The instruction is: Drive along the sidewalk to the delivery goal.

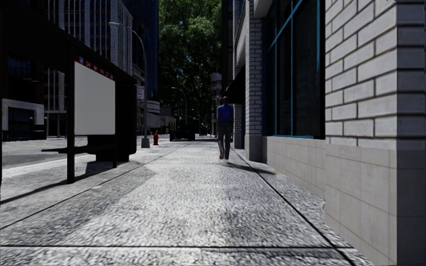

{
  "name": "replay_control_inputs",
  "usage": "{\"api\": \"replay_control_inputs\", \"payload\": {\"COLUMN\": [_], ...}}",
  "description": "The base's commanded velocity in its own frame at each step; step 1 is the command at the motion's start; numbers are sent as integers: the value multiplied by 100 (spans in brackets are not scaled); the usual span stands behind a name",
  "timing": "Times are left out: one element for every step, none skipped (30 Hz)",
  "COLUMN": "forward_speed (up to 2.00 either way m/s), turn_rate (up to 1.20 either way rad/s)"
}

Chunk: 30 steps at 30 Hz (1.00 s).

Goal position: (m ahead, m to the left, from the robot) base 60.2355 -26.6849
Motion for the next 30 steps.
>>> {"api": "replay_control_inputs", "payload": {"forward_speed": [150, 150, 150, 150, 150, 150, 150, 150, 150, 150, 150, 150, 151, 151, 160, 172, 181, 181, 188, 200, 200, 200, 200, 200, 200, 200, 200, 200, 200, 200], "turn_rate": [0, 0, 0, 0, 0, 0, 0, 0, 0, 0, 0, 0, 0, 0, 13, 35, 47, 47, 50, 51, 51, 51, 46, 42, 41, 41, 41, 41, 41, 41]}}
